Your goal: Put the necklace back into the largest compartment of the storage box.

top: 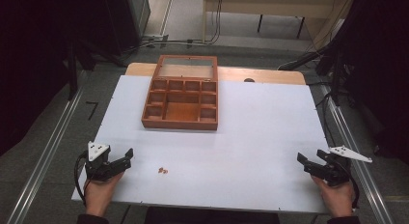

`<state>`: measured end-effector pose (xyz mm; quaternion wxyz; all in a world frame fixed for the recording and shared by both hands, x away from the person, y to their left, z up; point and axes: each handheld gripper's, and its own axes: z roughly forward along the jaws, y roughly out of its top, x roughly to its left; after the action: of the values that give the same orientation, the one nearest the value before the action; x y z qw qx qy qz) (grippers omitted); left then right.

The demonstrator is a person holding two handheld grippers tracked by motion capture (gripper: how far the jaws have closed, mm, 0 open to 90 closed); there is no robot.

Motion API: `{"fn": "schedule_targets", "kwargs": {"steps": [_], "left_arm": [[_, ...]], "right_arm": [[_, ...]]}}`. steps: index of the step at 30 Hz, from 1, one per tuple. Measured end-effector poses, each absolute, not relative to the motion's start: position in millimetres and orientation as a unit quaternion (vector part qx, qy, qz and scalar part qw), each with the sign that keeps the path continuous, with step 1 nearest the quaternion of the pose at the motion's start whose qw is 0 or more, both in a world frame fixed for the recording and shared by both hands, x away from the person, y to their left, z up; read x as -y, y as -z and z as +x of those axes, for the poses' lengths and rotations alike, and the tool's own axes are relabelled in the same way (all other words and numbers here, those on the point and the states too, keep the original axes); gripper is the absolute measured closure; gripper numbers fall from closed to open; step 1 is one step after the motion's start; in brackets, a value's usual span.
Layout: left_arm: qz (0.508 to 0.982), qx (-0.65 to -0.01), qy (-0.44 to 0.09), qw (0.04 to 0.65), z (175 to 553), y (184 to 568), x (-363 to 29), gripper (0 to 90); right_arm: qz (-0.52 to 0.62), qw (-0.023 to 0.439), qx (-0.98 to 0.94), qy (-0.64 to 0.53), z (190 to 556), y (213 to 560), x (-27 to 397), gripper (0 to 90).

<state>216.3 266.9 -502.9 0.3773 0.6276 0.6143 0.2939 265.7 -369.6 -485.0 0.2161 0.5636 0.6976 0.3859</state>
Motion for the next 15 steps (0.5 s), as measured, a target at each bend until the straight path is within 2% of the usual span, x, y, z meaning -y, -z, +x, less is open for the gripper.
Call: {"fn": "schedule_targets", "kwargs": {"steps": [15], "left_arm": [[0.639, -0.607, -0.280, 0.381, 217.7, 505.4, -258.2, 17.6]], "right_arm": [[0.562, 0.216, -0.700, -0.383, 265.6, 485.6, 368.2, 15.3]]}}
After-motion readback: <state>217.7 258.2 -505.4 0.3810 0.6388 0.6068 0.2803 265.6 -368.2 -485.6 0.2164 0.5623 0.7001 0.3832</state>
